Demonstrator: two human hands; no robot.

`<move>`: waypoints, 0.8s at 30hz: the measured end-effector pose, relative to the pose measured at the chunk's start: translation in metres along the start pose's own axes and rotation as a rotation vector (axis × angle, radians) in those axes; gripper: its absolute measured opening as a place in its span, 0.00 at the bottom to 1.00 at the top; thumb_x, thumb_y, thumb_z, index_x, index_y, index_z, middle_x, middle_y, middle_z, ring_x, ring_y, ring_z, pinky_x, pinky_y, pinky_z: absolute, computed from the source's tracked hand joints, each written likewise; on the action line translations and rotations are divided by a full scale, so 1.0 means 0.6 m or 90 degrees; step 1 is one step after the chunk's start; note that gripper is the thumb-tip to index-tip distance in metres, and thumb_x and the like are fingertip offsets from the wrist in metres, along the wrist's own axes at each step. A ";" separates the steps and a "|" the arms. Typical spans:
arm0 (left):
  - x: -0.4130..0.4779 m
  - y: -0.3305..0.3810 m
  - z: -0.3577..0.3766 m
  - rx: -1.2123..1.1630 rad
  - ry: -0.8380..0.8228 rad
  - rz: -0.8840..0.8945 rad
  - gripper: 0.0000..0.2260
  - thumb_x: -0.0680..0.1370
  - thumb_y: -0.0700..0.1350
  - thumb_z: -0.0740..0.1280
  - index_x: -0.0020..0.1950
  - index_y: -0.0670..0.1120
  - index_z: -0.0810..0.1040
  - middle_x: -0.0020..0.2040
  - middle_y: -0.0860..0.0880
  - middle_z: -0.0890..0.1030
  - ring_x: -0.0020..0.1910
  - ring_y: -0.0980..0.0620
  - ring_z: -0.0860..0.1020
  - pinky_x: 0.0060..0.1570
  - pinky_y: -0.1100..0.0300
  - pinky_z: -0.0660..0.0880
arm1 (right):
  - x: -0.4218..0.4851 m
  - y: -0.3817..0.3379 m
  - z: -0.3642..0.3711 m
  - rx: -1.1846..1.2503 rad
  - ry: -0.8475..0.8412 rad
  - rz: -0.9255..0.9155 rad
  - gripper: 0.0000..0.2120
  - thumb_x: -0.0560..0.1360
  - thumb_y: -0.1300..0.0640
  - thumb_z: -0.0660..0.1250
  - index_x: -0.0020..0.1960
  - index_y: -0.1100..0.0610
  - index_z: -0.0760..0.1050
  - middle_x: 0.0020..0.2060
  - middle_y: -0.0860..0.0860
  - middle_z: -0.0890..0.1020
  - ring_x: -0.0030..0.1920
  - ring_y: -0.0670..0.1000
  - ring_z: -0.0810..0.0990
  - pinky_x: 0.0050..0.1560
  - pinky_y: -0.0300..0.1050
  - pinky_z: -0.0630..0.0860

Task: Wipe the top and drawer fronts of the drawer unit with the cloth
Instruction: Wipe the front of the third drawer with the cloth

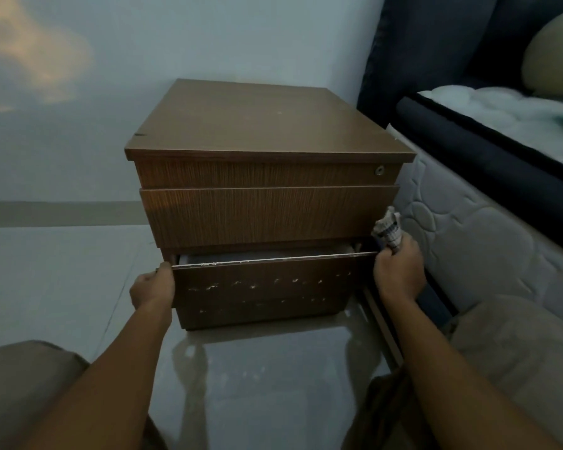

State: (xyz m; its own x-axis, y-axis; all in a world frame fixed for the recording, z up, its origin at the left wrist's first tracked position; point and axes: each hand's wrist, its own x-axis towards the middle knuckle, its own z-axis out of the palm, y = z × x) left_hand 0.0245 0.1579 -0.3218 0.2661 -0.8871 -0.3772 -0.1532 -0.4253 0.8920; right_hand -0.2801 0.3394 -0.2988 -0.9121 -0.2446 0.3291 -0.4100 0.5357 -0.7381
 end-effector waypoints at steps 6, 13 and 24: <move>0.000 -0.001 -0.005 -0.031 -0.032 -0.014 0.17 0.79 0.49 0.62 0.64 0.41 0.74 0.55 0.43 0.74 0.58 0.43 0.73 0.57 0.48 0.72 | -0.003 0.020 0.035 -0.069 -0.222 -0.106 0.12 0.75 0.65 0.56 0.50 0.54 0.76 0.50 0.56 0.80 0.59 0.58 0.75 0.60 0.53 0.72; -0.012 0.000 -0.008 -0.048 -0.026 0.001 0.16 0.80 0.49 0.63 0.63 0.41 0.75 0.52 0.44 0.73 0.54 0.45 0.72 0.57 0.49 0.72 | -0.031 0.010 0.058 -0.073 -0.188 -0.183 0.10 0.73 0.64 0.58 0.41 0.52 0.73 0.38 0.49 0.75 0.42 0.52 0.73 0.43 0.50 0.73; -0.002 -0.015 -0.020 -0.065 -0.039 0.031 0.09 0.79 0.52 0.64 0.49 0.46 0.74 0.50 0.46 0.76 0.51 0.48 0.73 0.54 0.51 0.71 | -0.116 -0.045 0.107 -0.063 -0.234 -0.311 0.10 0.75 0.60 0.62 0.54 0.51 0.76 0.47 0.49 0.79 0.51 0.49 0.75 0.56 0.50 0.75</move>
State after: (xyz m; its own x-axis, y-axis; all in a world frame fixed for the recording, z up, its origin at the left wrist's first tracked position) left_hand 0.0371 0.1648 -0.3265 0.2024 -0.9166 -0.3447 -0.0662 -0.3640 0.9290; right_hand -0.2050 0.2903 -0.3395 -0.5653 -0.7333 0.3777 -0.7941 0.3599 -0.4897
